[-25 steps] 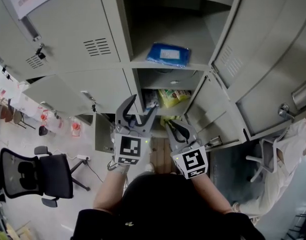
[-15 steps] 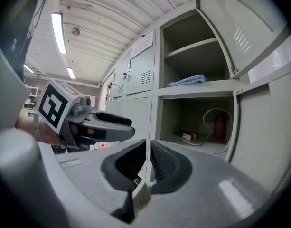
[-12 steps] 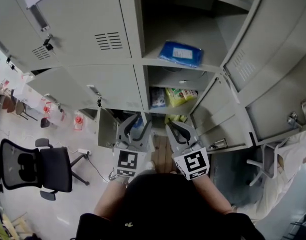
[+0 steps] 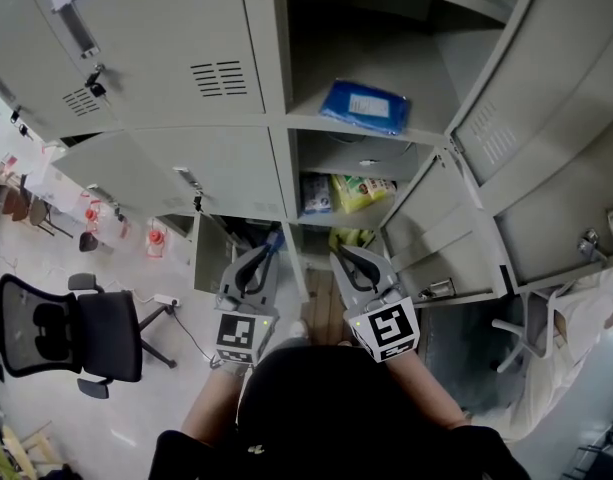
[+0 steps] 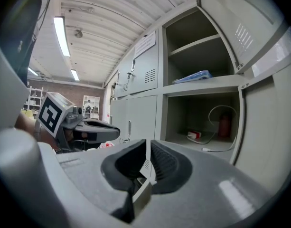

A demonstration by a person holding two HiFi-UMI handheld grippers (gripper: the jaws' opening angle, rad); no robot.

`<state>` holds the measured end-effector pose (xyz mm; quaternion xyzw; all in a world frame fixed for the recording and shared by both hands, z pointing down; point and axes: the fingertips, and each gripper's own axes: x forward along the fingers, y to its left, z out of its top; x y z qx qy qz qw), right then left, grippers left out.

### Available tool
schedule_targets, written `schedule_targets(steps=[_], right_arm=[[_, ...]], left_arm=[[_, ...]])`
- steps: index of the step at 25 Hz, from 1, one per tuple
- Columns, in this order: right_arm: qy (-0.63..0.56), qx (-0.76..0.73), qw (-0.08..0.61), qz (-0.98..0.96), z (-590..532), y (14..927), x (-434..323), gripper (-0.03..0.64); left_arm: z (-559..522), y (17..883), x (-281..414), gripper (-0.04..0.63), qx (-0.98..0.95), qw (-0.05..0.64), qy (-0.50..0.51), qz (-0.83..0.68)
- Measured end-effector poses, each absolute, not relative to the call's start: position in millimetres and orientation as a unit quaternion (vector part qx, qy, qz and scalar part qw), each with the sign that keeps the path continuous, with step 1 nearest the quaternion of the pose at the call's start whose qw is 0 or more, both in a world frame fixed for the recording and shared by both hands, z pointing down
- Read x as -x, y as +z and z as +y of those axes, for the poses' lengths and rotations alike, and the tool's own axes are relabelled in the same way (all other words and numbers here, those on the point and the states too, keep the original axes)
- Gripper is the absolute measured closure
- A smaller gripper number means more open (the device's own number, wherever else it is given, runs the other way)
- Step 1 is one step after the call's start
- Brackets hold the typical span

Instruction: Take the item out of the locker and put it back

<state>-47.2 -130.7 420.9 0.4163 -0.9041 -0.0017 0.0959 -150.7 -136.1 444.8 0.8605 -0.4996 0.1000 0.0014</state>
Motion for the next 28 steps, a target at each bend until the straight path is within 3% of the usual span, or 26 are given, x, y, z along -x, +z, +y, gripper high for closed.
schedule_targets(steps=[14, 28], right_arm=[[0.014, -0.408, 0.096, -0.908, -131.9, 432.6, 46.3, 0.592], [0.025, -0.415, 0.102, -0.904, -136.2, 438.4, 40.3, 0.592]], left_arm=[[-137.6, 453.9, 150.2, 0.580, -0.865, 0.055, 0.096, -0.490], [-145.1, 449.9, 136.1, 0.580, -0.872, 0.033, 0.090, -0.479]])
